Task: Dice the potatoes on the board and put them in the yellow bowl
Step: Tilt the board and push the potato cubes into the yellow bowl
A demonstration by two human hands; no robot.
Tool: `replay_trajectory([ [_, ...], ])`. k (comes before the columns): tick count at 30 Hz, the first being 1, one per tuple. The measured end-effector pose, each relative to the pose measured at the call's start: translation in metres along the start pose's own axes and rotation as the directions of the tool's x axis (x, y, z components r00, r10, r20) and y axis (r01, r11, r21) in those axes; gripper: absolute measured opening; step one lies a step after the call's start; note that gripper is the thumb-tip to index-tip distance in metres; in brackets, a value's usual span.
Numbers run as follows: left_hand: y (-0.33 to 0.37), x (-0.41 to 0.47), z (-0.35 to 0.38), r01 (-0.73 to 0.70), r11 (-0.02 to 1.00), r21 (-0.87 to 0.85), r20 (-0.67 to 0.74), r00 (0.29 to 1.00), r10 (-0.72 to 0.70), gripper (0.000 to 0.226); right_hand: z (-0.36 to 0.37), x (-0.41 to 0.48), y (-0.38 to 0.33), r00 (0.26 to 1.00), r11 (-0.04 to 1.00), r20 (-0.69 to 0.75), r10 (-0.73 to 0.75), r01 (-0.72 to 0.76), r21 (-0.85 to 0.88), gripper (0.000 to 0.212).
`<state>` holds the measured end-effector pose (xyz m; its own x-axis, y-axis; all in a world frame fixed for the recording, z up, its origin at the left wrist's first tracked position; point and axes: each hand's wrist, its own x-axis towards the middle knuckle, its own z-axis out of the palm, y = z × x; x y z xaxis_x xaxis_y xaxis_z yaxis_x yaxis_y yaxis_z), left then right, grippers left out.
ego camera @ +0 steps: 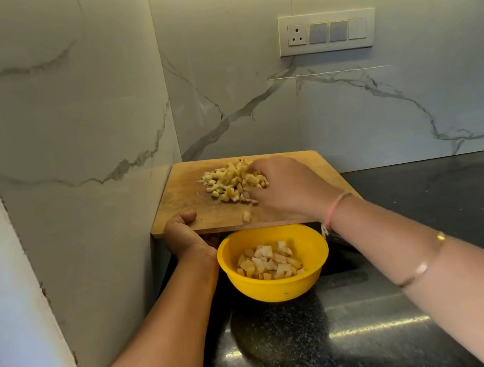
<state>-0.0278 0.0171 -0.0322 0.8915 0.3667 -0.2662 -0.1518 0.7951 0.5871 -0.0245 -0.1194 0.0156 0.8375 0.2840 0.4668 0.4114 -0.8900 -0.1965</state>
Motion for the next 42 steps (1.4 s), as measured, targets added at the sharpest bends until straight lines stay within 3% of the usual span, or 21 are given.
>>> replay_trajectory([
  [3,0.0,0.001,0.0,0.0,1.0,-0.003,0.006,1.0,0.0,0.009,0.008,0.028,0.009,0.994,0.985,0.106,0.03,-0.048,0.168,0.085],
  [5,0.0,0.0,0.0,0.003,1.0,-0.012,0.011,1.0,-0.003,0.011,0.018,0.037,0.013,0.986,0.982,0.164,0.033,-0.062,0.18,0.09],
  [8,0.0,-0.001,0.0,-0.006,1.0,0.001,0.01,1.0,0.006,0.011,0.03,0.037,0.015,0.981,0.994,0.193,0.015,-0.035,0.102,0.078],
  [16,0.0,0.001,0.001,-0.012,0.999,0.029,-0.027,1.0,0.013,0.007,0.029,0.012,0.01,0.995,0.999,0.085,-0.051,0.05,0.009,0.037],
  [20,0.0,0.002,0.0,0.001,1.0,0.015,-0.012,1.0,-0.001,0.007,0.021,-0.001,0.009,0.995,0.996,0.05,-0.082,0.083,-0.013,0.038],
  [28,0.0,-0.002,0.0,-0.001,1.0,0.02,-0.012,1.0,0.001,0.008,0.009,-0.028,0.0,0.983,0.996,0.16,-0.089,0.09,0.0,0.045],
  [33,0.0,-0.002,0.0,0.004,1.0,0.019,-0.005,1.0,-0.003,0.008,0.0,-0.041,-0.006,0.983,0.991,0.16,-0.089,0.072,0.109,0.032],
  [38,0.0,0.0,-0.001,0.002,1.0,0.02,-0.006,1.0,-0.002,0.009,0.003,-0.028,-0.01,0.992,0.992,0.031,-0.12,0.119,0.033,0.028],
  [42,0.0,0.001,0.0,-0.001,1.0,0.019,-0.004,1.0,0.001,0.009,0.015,-0.021,-0.009,0.989,0.991,0.093,-0.119,0.123,-0.043,0.034],
])
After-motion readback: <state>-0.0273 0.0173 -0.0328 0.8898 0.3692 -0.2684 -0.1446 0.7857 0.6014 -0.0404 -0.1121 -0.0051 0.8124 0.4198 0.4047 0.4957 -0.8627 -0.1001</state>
